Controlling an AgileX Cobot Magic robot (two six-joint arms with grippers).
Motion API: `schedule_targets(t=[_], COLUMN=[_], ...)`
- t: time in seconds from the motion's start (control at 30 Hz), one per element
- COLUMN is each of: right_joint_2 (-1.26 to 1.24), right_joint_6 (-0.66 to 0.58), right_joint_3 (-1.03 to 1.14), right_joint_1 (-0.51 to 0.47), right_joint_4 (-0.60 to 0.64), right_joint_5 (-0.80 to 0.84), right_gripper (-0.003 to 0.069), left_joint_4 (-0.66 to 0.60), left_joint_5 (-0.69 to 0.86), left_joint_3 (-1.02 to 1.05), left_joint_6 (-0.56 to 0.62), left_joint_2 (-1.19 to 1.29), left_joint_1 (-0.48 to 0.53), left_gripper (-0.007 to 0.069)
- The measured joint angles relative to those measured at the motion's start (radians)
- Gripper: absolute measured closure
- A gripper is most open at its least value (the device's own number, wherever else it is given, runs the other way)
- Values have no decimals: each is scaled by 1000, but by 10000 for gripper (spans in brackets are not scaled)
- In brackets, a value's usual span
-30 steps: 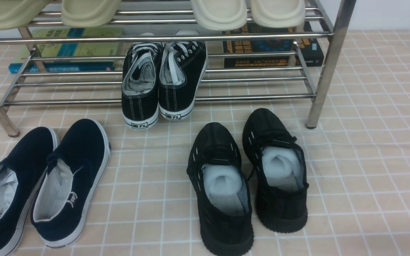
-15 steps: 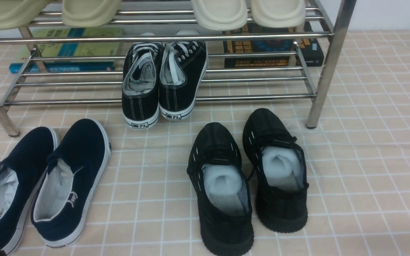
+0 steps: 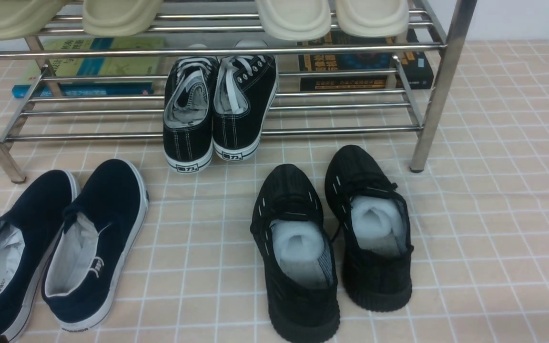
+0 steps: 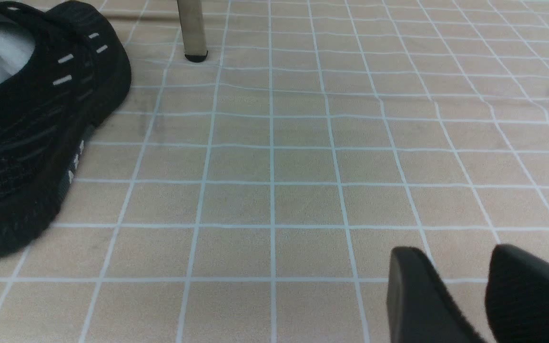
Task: Take the shoes off the shelf from the light coffee tablecloth by hand.
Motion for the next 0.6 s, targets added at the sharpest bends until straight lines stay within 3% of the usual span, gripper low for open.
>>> schedule_targets(t=[0.6], right_joint_2=[0], right_joint_6=[0], right_joint_3=[0], right_joint_1=[0], right_joint_4=[0], right_joint_5=[0], right_gripper=[419], left_joint_4=[0], left_joint_5=[0], left_joint_3=[1], left_joint_6=[-2], left_joint_2=[0], left_joint_1=[0], left_gripper=[571])
